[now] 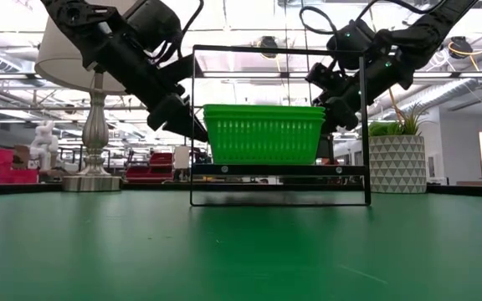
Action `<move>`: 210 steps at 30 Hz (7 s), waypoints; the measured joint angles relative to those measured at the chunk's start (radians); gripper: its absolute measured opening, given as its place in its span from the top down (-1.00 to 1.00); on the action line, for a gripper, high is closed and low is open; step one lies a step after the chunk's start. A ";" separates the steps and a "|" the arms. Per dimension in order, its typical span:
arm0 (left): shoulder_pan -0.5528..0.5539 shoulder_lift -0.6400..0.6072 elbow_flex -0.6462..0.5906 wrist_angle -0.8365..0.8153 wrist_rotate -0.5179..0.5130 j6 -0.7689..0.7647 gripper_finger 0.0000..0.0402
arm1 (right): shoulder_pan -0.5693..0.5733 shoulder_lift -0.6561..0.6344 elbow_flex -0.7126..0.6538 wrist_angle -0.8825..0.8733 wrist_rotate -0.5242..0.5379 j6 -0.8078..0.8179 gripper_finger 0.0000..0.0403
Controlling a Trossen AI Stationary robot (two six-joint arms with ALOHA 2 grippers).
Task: Stack baskets on shelf by color
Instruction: Stack the black bin on the black bin on the shelf, then return to Home Position
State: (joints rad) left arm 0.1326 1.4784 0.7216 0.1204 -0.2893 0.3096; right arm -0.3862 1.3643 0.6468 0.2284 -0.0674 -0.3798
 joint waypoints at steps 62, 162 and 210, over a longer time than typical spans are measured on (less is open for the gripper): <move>-0.480 -0.842 -0.643 0.391 -0.200 -0.286 0.92 | 0.412 -0.665 -0.444 0.211 0.118 0.128 1.00; -0.520 -1.476 -0.711 -0.046 -0.016 -0.090 0.95 | 0.385 -1.353 -0.632 -0.190 0.118 0.155 1.00; -0.356 -1.472 -0.711 -0.051 0.086 -0.083 0.79 | 0.385 -1.353 -0.632 -0.189 0.118 0.155 1.00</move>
State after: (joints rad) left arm -0.2230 0.0063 0.0101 0.0695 -0.2031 0.2268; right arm -0.0010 0.0109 0.0151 0.0399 0.0505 -0.2245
